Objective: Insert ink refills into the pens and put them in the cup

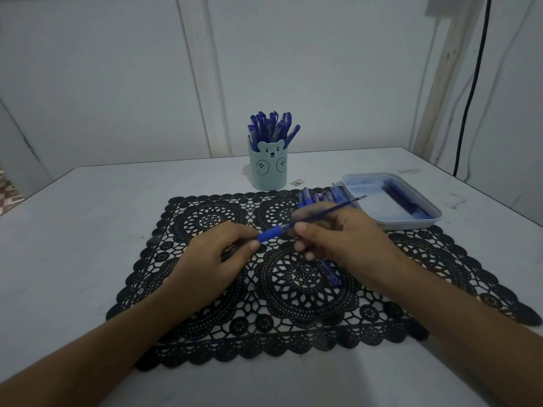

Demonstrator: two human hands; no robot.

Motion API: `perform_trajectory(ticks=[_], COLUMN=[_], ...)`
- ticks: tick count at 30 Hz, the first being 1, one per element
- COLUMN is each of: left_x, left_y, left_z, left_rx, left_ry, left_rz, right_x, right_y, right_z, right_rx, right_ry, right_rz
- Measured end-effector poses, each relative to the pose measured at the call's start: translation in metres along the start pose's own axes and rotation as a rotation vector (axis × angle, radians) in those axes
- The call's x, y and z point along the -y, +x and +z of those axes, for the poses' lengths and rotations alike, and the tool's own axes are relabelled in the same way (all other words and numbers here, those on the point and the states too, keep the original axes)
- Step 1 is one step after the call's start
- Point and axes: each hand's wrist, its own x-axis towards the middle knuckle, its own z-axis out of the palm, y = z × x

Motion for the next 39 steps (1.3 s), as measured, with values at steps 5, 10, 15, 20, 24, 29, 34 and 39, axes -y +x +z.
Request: perform_trajectory(ticks=[5, 10, 15, 20, 24, 29, 34, 39], left_x=[0.0, -0.003, -0.005, -0.004, -0.004, -0.004, -0.003, 0.001], left_y=[0.0, 0.0, 0.0, 0.0, 0.0, 0.0, 0.0, 0.0], left_z=[-0.002, -0.002, -0.002, -0.002, -0.002, -0.002, -0.001, 0.0], left_rx=[-0.001, 0.004, 0.007, 0.003, 0.01, 0.01, 0.01, 0.012], left_ry=[-0.04, -0.026, -0.009, 0.003, 0.002, 0.004, 0.014, 0.035], left_rz=[-0.063, -0.07, -0.057, -0.051, -0.055, -0.055, -0.042, -0.021], right_x=[0.008, 0.01, 0.001, -0.003, -0.012, -0.005, -0.002, -0.005], right_y=[-0.002, -0.005, -0.004, -0.008, -0.008, -0.006, -0.002, -0.004], right_z=[-0.001, -0.001, -0.004, 0.0, 0.004, 0.001, -0.003, 0.002], right_rx=[-0.105, -0.275, -0.173, 0.049, 0.148, -0.073, -0.301, -0.251], right_ry=[0.216, 0.222, -0.487, -1.055, -1.237, -0.852, -0.533, -0.537], right_rz=[0.021, -0.096, -0.138, -0.233, -0.314, -0.297, -0.32, -0.347])
